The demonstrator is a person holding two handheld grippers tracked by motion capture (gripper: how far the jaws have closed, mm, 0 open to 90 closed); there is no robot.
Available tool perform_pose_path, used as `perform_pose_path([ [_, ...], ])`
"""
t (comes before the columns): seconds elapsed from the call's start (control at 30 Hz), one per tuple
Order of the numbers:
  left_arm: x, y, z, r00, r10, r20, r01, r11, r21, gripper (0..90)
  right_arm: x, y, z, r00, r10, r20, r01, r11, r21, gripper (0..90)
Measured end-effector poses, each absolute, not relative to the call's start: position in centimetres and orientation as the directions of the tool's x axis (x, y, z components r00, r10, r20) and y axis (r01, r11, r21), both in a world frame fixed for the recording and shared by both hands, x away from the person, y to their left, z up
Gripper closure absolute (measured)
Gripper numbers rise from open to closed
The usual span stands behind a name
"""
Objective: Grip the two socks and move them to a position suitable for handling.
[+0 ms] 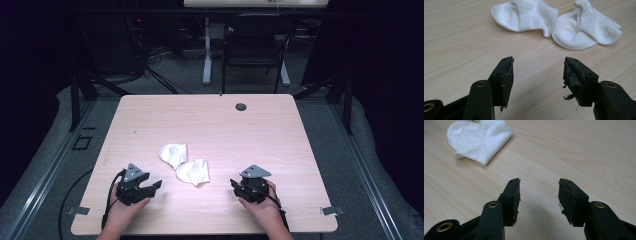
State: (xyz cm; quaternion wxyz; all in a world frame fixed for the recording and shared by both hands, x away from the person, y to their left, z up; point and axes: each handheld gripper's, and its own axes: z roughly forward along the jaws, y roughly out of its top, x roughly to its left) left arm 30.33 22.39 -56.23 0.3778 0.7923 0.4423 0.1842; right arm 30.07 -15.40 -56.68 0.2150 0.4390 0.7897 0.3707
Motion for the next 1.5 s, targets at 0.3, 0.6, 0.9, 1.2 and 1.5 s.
perform_pose_path([
  [0.3,30.4,21.7,-56.4,0.557,0.830,-0.033,0.551,-0.340,0.762,41.6,30.2,-15.1,-56.8,-0.532,0.846,0.011,0.551,0.337,0.763,53.3],
  [0.6,30.1,22.0,-56.0,0.544,0.835,-0.076,0.557,-0.292,0.778,42.7,30.0,-15.0,-56.6,-0.539,0.842,0.015,0.555,0.342,0.758,58.4],
  [0.9,30.1,21.3,-55.9,0.559,0.826,-0.077,0.543,-0.295,0.786,49.4,30.1,-14.4,-56.5,-0.556,0.829,0.058,0.559,0.322,0.764,74.9],
  [1.2,30.8,19.9,-56.2,0.583,0.809,-0.074,0.543,-0.320,0.776,62.3,31.1,-12.3,-56.0,-0.600,0.800,0.013,0.538,0.392,0.747,81.2],
  [1.5,32.2,17.9,-56.0,0.607,0.793,-0.060,0.534,-0.350,0.770,83.1,32.4,-10.0,-56.2,-0.616,0.787,0.022,0.539,0.402,0.740,89.0],
])
